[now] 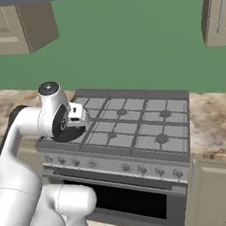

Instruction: Turn on the burner for the pot on the stove. Wait thirty seconds for the pot to heat up. Then add the bell pepper to the pot.

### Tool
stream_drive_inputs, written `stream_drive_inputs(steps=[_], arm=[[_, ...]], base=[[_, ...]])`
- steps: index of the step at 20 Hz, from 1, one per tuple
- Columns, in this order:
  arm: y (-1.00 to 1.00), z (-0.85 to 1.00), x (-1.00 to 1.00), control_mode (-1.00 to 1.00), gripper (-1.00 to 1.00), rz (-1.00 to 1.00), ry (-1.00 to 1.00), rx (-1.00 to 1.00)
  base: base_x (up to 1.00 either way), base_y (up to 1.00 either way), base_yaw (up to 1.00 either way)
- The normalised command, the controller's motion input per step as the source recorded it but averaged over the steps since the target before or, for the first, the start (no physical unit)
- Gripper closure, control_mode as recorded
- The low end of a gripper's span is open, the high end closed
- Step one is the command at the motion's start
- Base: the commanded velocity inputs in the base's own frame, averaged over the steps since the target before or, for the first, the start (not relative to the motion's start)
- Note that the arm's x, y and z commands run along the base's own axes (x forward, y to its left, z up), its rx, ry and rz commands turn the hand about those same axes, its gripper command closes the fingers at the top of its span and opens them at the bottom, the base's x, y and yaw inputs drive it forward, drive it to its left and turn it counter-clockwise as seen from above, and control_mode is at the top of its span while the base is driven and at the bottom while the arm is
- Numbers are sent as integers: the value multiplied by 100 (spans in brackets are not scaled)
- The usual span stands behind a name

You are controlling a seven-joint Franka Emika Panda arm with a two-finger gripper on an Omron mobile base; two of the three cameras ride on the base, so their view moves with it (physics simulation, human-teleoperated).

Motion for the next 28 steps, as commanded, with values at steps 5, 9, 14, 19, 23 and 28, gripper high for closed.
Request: stream_drive_inputs(steps=[5,9,14,19,23,28], arm=[[0,0,0,100,-100,0,0,0],[0,0,0,100,-100,0,0,0],[0,0,0,100,-100,0,0,0],[0,0,0,100,-100,0,0,0],[0,0,0,100,-100,0,0,0],[0,0,0,100,-100,0,0,0]], base=[[9,4,27],[1,1,31],[0,4,38],[7,7,40],[11,23,28],[20,54,8]])
